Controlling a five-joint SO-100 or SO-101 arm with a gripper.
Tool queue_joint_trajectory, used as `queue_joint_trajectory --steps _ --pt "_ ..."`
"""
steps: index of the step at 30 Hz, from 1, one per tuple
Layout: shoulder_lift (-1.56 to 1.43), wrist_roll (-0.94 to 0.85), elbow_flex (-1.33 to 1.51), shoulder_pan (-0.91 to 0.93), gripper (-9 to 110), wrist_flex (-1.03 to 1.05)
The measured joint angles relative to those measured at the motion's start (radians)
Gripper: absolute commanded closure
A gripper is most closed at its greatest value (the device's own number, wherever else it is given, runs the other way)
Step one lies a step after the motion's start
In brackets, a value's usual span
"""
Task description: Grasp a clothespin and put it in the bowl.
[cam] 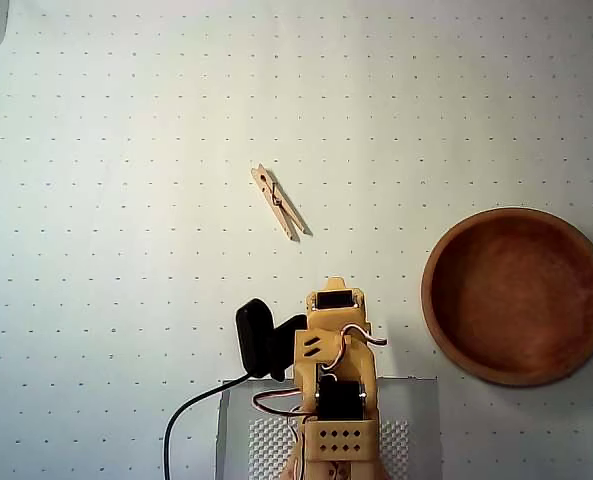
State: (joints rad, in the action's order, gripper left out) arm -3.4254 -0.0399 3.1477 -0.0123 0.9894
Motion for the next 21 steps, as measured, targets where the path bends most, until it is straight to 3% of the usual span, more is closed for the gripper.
queue_joint_trajectory --steps 21 --pt "0.000 0.000 -0.002 0.000 105 0.017"
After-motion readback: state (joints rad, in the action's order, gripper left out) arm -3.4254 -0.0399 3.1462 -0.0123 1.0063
